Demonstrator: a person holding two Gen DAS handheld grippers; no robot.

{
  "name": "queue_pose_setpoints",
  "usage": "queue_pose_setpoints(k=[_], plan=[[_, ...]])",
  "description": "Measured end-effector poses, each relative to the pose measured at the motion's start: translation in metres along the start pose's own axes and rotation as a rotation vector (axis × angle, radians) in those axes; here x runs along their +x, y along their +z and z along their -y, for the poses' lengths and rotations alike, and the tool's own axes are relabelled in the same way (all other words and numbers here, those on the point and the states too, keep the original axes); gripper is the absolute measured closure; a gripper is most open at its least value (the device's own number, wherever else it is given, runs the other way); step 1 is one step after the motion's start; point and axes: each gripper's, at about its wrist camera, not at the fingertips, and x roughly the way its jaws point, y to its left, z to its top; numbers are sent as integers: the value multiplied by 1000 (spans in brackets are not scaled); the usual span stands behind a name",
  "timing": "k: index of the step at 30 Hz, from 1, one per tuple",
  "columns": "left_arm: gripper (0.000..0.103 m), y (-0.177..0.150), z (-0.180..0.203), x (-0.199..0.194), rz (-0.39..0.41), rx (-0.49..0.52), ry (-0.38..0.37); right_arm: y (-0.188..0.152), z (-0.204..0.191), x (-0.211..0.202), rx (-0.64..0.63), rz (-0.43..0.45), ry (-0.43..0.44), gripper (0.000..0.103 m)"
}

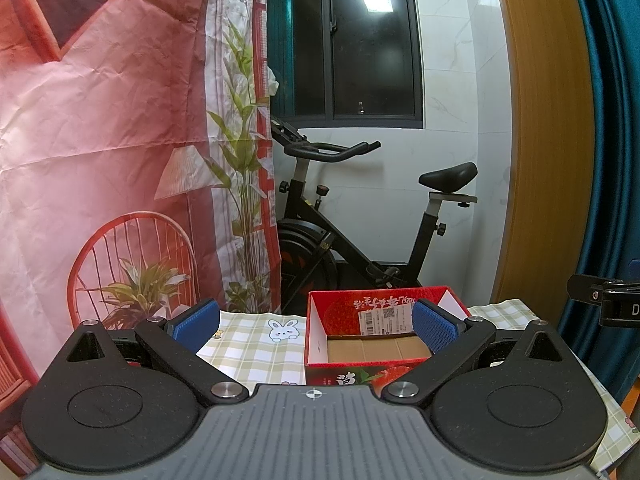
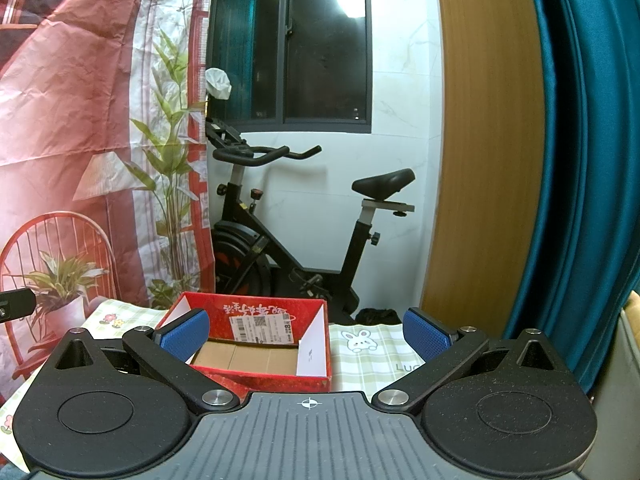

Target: Organize soft objects

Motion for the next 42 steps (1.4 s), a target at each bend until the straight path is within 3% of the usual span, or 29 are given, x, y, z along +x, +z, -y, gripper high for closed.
queue_pose_setpoints(k=[17, 22, 31, 38, 42], plan=[[0, -9, 3, -1, -4, -10, 2, -1, 3, 1, 12, 1, 12, 0], [0, -8, 2, -3, 3, -14, 23, -3, 4, 4, 37, -10, 50, 0], [0, -23, 6, 3, 23, -10, 39, -21, 10, 20, 54, 76, 108, 0], [0, -37, 3, 28, -18, 5, 54, -47, 17, 52, 189, 64, 175, 0], [0, -45, -4, 46, -93, -19, 33, -65, 11, 70, 154, 48, 173, 0]])
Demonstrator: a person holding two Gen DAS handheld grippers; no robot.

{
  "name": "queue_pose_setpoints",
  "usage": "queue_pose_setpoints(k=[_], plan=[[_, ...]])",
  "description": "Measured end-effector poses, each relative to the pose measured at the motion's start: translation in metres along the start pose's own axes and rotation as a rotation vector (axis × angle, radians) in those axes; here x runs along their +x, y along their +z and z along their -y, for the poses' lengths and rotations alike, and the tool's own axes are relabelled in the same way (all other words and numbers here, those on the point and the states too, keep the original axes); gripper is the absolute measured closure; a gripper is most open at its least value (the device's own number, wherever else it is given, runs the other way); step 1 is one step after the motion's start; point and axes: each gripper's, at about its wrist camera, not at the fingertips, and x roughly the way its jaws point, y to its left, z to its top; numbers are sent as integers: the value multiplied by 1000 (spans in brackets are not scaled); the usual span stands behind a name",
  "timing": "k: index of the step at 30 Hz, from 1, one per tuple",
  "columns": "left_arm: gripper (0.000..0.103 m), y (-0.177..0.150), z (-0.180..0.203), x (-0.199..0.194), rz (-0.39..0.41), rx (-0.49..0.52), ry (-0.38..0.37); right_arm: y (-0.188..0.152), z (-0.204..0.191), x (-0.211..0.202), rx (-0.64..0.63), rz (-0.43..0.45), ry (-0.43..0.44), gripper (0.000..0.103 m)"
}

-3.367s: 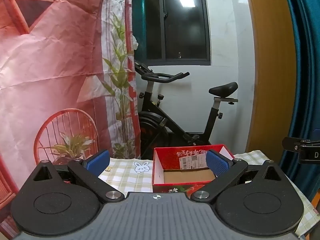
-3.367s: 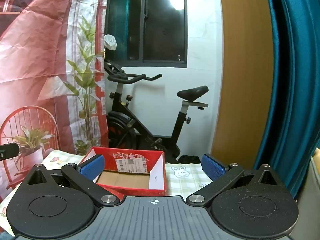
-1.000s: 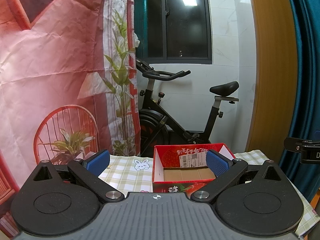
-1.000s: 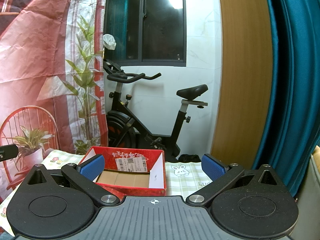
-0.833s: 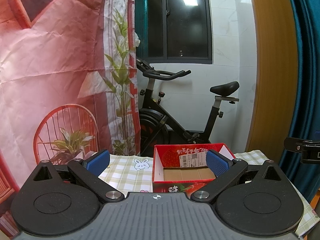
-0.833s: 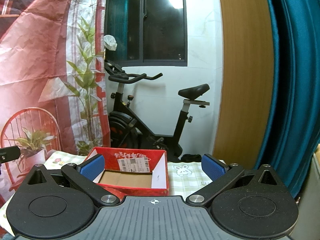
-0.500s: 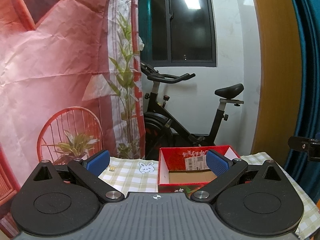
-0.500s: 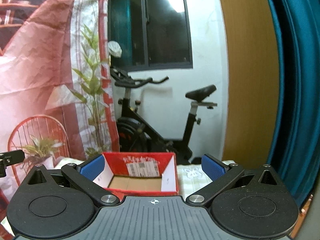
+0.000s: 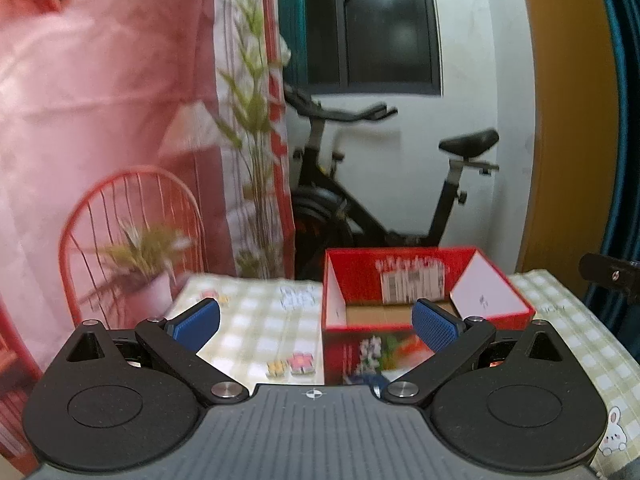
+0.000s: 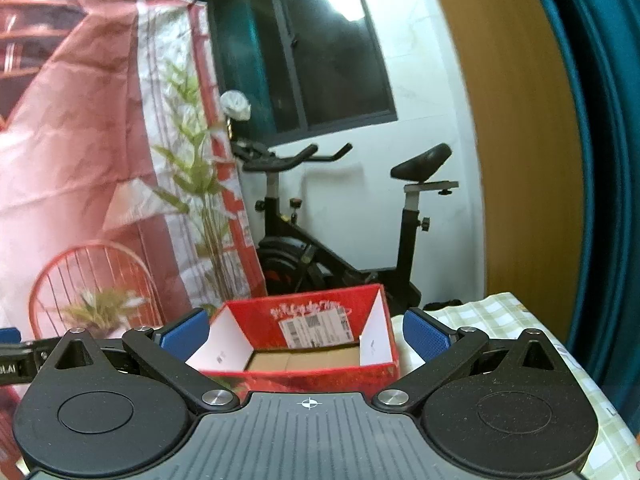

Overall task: Organize soft objects
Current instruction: 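Move both tools down toward the pile of soft items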

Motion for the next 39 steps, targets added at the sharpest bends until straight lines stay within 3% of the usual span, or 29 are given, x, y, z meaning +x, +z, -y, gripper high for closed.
queue_pose_setpoints(k=[4, 11, 17, 20, 24, 27, 36, 39], plan=[[0, -10, -11, 15, -52, -42, -47, -15, -3, 16, -11, -56, 37, 0], [0, -34, -11, 44, -157, -22, -50, -44, -3, 37, 18, -174, 19, 0], [1, -55, -19, 60, -227, 5, -106, -75, -17, 43, -146, -297, 36, 0], [8, -70, -25, 68, -273, -17, -150, -89, -24, 42, -231, -329, 44, 0], [10, -89, -30, 81, -329, -80, -198, -109, -21, 44, -216, -434, 102, 1], [12, -99, -31, 89, -370, -107, -219, -121, -22, 45, -217, -499, 134, 8], [13, -113, -18, 93, -413, -71, -244, -131, -26, 44, -225, -536, 192, 10], [14, -117, -17, 95, -432, -73, -243, -136, -29, 51, -246, -569, 216, 20]])
